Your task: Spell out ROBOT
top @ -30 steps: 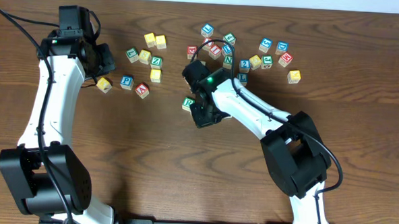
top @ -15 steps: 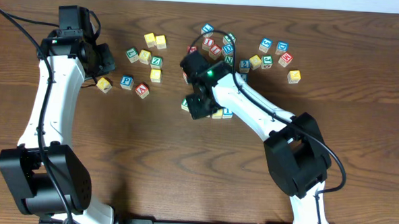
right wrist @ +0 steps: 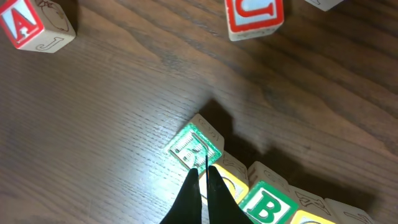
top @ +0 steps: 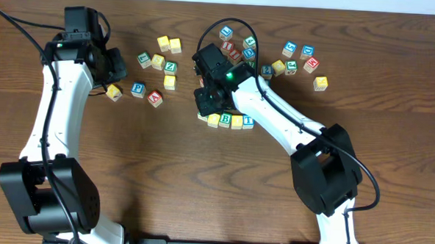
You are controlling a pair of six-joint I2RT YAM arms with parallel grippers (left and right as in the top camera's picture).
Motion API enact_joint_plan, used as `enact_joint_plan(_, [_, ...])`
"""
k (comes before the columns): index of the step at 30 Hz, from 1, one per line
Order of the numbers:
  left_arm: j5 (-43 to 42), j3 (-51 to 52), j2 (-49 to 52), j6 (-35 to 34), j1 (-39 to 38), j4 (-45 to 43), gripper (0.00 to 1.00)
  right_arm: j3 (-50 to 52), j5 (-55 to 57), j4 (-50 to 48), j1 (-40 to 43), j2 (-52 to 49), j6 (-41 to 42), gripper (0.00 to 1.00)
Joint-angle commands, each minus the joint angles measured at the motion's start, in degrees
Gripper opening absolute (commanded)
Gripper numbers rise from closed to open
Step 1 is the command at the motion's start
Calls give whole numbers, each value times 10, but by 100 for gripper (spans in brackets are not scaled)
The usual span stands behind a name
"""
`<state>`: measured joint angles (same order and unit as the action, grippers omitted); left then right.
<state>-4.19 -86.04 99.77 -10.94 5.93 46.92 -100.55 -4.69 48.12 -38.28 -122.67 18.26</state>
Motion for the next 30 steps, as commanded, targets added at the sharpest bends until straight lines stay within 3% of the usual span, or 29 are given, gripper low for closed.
enact_joint_plan(1, [-12,-2,12,-9,-28,2,9,-8,0,16,21,9,14,1])
enact_joint_plan(13, [-12,-2,40,-29,-114,-27,9,26,-3,54,45,8,15,1])
enact_joint_plan(23, [-12,-2,111,-33,-190,-35,8,26,-3,105,132,52,14,1])
enact_joint_plan(30, [-16,-2,143,-32,-194,-35,8,65,-4,143,175,53,3,1])
